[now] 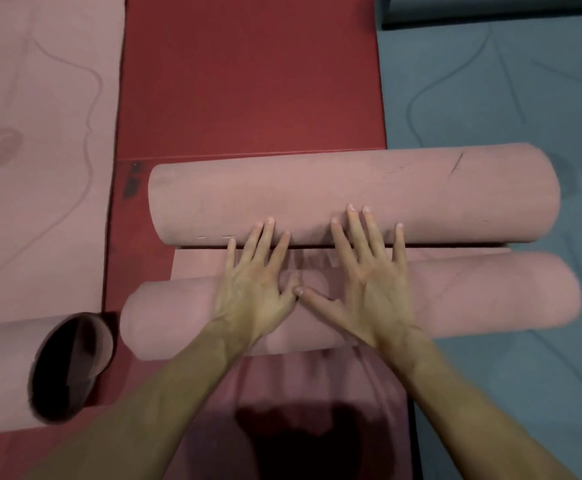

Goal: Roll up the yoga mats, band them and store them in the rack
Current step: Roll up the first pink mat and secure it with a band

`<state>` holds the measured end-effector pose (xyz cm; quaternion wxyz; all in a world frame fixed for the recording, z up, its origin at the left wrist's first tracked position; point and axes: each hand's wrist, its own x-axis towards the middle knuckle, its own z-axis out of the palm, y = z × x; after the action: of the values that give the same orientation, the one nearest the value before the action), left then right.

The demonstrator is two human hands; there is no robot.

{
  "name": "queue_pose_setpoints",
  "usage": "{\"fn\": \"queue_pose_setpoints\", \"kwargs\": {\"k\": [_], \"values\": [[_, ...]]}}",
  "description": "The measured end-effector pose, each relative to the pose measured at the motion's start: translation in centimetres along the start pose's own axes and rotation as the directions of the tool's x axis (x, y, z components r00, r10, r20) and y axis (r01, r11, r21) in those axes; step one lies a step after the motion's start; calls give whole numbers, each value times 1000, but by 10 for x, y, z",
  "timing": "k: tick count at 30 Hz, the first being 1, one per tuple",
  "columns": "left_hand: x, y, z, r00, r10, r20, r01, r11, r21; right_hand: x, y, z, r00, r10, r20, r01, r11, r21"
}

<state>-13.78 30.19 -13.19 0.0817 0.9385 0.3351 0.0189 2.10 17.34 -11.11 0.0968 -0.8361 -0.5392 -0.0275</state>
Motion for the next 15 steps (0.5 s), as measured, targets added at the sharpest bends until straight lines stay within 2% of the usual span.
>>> {"fn": "queue_pose_setpoints", "kwargs": {"k": [3, 6, 11, 15], "values": [[6, 2, 3, 997, -20, -69, 20, 1000, -3, 5, 1, 8, 993, 36, 110, -31, 998, -55], [11, 2, 3, 997, -20, -74, 20, 1000, -12, 12, -1, 9, 980, 73, 183, -63, 996, -59], [13, -2, -3, 987, 27, -158, -24, 999, 21, 17, -1, 7, 974, 92, 206, -87, 996, -35], [7, 8, -7, 986, -46, -159, 43, 999, -20, 25, 1, 10, 983, 108, 151, -108, 994, -13]]}}
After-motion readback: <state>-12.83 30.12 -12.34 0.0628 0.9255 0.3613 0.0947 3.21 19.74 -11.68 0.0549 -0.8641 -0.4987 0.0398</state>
